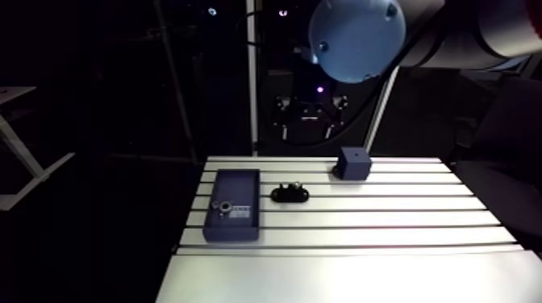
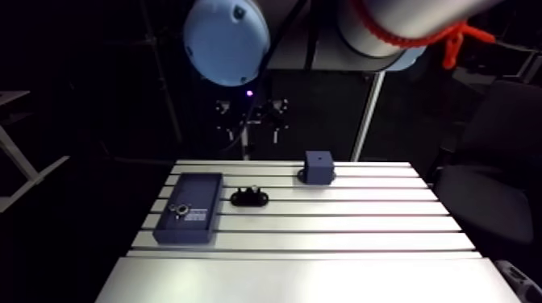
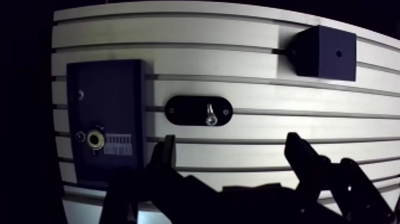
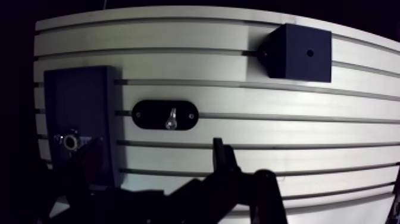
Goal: Pick up the M10 bolt and insert it into the hole until fully seated.
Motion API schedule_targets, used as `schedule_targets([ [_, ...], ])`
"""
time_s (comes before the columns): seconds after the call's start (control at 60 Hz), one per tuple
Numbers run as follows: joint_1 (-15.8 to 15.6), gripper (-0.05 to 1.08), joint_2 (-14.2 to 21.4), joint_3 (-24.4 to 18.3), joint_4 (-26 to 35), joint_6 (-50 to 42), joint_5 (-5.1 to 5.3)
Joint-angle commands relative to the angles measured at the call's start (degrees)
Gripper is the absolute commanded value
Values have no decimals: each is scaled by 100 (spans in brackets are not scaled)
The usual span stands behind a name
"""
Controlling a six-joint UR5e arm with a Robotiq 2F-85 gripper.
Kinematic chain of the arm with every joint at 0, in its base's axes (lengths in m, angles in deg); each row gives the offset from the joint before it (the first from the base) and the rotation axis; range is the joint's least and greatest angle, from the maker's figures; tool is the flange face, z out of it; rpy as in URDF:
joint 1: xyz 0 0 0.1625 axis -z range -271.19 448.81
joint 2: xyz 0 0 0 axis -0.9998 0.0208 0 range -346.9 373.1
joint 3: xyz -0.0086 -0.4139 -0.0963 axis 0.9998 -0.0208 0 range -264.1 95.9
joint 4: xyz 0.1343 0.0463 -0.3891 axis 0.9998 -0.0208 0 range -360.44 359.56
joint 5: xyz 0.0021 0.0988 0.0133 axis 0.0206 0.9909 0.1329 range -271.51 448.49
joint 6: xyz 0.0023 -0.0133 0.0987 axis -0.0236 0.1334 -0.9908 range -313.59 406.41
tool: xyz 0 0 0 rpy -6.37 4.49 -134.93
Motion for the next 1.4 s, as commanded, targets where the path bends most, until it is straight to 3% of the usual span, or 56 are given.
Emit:
schedule_targets([
  [0.017,3,1,-89,234,-345,0,1],
  [0.433,3,1,-270,429,-686,9,-7],
  [1.05,-24,1,-398,526,-734,-9,-8],
  [1.4,-33,10,-590,579,-1061,0,8],
])
